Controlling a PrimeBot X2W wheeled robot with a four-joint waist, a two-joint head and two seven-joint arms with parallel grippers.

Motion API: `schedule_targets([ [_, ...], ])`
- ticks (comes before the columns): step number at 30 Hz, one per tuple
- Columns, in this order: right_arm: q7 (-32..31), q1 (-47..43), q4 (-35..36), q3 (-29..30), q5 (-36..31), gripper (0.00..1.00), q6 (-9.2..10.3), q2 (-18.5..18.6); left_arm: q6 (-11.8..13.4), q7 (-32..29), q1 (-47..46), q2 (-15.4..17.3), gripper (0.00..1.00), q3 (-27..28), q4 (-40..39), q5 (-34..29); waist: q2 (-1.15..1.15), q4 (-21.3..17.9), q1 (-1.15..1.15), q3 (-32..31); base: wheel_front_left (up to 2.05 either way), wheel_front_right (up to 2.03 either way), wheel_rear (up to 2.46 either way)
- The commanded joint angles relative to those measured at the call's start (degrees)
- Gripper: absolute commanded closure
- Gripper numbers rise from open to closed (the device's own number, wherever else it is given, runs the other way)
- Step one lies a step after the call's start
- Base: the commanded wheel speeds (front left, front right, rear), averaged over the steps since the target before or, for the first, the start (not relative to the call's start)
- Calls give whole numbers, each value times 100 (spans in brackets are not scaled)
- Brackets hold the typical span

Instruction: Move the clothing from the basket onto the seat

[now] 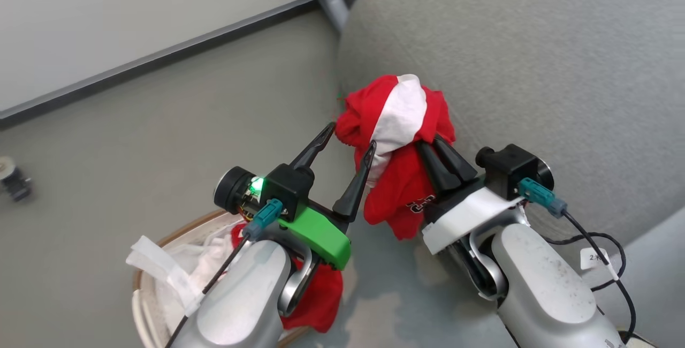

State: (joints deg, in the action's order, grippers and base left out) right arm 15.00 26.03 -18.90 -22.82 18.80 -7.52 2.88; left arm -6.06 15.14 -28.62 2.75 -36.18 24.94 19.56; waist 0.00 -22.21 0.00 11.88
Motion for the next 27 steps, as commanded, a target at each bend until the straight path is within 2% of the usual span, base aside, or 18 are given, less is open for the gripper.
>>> schedule_targets([
  [1, 27, -127, 41, 26, 53, 100, 6, 12, -26, 1, 104, 33, 0, 9, 19, -47, 0, -586, 0, 109, 0, 0, 0],
  [5, 27, -216, 86, 80, 37, 100, 6, 10, -37, 1, 117, 33, 0, 24, 27, -61, 0, -768, 0, 160, 0, 0, 0],
  [12, 28, 31, -124, 347, -236, 100, 6, 72, -49, 1, 80, 33, 0, -19, 112, -126, 0, -777, 0, 379, 0, 0, 0],
  [18, 27, 725, -333, 654, -509, 100, 6, 479, -85, 2, -104, 33, 0, -123, 285, -281, 0, -576, 0, 811, 0, 0, 0],
  [27, 27, 1955, -883, 1462, -796, 100, 7, 1246, -117, 1, -538, 137, 0, -237, 439, -473, 0, -145, 0, 1694, 0, 0, 0],
])
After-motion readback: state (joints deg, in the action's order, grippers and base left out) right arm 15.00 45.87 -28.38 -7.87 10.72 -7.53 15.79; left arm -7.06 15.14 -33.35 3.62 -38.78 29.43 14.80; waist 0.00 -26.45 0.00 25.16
